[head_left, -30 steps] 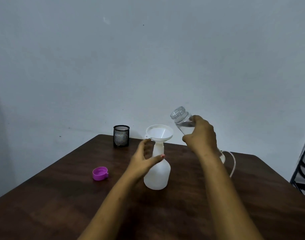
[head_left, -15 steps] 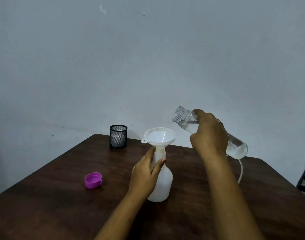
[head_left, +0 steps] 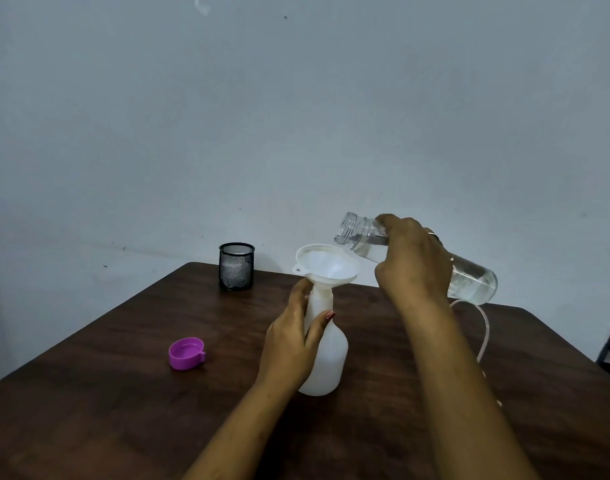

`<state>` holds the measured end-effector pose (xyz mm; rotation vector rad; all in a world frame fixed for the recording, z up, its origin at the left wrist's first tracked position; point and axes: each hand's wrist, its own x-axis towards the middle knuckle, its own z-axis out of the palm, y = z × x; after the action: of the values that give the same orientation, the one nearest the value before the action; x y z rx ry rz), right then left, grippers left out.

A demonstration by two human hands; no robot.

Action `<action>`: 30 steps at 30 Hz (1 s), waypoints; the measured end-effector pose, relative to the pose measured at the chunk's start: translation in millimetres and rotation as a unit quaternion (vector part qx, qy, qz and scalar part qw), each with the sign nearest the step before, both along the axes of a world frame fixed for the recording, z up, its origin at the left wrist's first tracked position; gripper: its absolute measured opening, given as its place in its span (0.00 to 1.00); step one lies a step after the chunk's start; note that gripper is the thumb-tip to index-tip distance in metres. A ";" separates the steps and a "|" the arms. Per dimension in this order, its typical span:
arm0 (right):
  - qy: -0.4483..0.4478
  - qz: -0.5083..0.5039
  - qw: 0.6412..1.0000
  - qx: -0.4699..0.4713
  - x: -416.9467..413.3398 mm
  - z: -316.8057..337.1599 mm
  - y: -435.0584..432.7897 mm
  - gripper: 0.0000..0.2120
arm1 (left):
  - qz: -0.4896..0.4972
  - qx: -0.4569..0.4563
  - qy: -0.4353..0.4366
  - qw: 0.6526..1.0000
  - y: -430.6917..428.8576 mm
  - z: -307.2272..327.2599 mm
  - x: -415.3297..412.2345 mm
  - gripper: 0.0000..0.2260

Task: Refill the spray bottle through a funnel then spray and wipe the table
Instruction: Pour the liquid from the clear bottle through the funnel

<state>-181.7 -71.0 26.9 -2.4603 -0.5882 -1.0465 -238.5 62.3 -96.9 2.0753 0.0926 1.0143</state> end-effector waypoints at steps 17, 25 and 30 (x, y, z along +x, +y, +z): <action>-0.013 -0.008 1.000 -0.005 -1.5 0.6 -1.0 0.29 | -0.014 -0.018 0.014 1.000 1.7 -1.9 1.4 0.25; -0.013 -0.008 1.000 -0.008 0.2 -1.7 -0.8 0.28 | -0.007 -0.014 0.021 1.000 1.2 -1.7 0.5 0.25; -0.012 -0.012 1.000 -0.007 0.1 -1.3 -1.6 0.29 | -0.002 -0.017 0.024 1.000 0.6 -1.7 0.1 0.25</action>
<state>-181.6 -72.6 25.6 -2.4757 -0.5781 -1.0866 -238.4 62.9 -98.5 2.0694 0.1287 0.9533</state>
